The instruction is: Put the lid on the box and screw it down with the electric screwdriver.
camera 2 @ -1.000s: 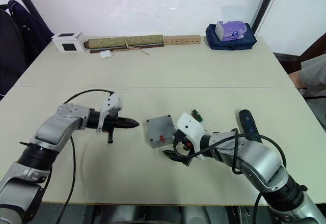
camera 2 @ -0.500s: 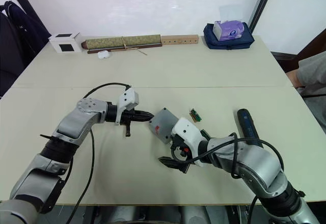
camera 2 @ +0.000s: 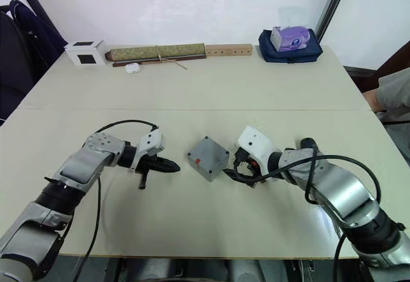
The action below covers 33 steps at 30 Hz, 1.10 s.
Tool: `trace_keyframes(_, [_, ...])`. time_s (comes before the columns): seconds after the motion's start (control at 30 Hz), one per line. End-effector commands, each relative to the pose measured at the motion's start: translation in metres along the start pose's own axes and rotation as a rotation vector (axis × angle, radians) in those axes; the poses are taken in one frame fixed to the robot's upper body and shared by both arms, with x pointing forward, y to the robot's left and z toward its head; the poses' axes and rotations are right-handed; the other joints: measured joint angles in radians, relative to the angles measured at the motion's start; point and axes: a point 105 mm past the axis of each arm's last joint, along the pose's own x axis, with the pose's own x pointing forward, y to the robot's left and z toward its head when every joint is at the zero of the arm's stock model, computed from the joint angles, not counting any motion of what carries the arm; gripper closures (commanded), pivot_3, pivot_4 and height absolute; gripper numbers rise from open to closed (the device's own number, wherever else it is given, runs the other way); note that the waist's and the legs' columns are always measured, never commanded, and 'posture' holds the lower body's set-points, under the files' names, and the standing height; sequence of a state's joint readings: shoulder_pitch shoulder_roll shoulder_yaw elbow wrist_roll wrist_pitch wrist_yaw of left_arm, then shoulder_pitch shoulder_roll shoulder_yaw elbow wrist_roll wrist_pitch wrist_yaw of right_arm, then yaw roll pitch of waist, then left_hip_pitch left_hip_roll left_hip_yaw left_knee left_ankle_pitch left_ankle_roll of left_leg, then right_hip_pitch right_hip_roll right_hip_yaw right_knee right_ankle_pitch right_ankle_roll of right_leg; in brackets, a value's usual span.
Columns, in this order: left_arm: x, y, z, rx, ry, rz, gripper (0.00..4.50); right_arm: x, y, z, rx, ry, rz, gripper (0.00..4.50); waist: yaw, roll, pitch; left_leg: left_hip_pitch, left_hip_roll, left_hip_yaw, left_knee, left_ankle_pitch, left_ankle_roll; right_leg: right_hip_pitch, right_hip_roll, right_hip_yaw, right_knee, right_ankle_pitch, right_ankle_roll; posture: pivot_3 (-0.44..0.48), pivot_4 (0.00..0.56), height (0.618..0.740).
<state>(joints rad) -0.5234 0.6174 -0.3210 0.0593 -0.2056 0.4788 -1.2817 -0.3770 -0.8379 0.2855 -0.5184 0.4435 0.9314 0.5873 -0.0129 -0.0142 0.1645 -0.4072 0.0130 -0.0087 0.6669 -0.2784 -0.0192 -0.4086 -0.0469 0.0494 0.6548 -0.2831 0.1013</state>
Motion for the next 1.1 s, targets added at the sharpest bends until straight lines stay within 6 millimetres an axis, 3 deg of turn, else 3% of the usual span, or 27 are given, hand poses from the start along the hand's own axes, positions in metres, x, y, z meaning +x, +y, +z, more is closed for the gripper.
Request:
trace_keyframes(0.03, [0.01, -0.005, 0.011, 0.055, -0.024, 0.001, 4.5, 0.006, 0.002, 0.011, -0.088, -0.046, 0.034, 0.03, 0.0, 0.0, 0.0, 0.0, 0.0, 0.0, 0.0, 0.0, 0.0, 0.0, 0.0, 0.0, 0.0, 0.0, 0.0, 0.0, 0.15, 0.74])
trace_keyframes(0.13, [0.019, -0.008, 0.017, 0.066, -0.048, 0.012, 4.5, 0.013, 0.013, 0.017, -0.117, -0.094, 0.11, 0.03, -0.001, 0.0, 0.0, 0.0, 0.0, 0.0, 0.0, 0.0, 0.0, 0.0, 0.001, 0.0, 0.0, 0.0, 0.0, 0.0, 0.15, 0.74])
trace_keyframes(0.4, [0.007, -0.003, 0.024, 0.035, -0.08, 0.031, 4.5, 0.003, 0.046, 0.021, -0.05, -0.151, 0.271, 0.03, -0.001, 0.0, 0.0, 0.0, 0.001, -0.001, 0.0, 0.0, 0.0, 0.0, 0.001, 0.0, 0.0, 0.0, 0.0, 0.0, 0.15, 0.74])
trace_keyframes(1.1, [0.004, 0.005, 0.032, 0.056, -0.089, 0.039, 4.5, 0.0, 0.065, 0.015, 0.028, -0.13, 0.286, 0.03, 0.0, 0.0, 0.0, 0.0, 0.0, -0.001, 0.0, 0.0, 0.0, 0.0, 0.001, 0.0, 0.0, 0.0, 0.0, 0.0, 0.15, 0.74])
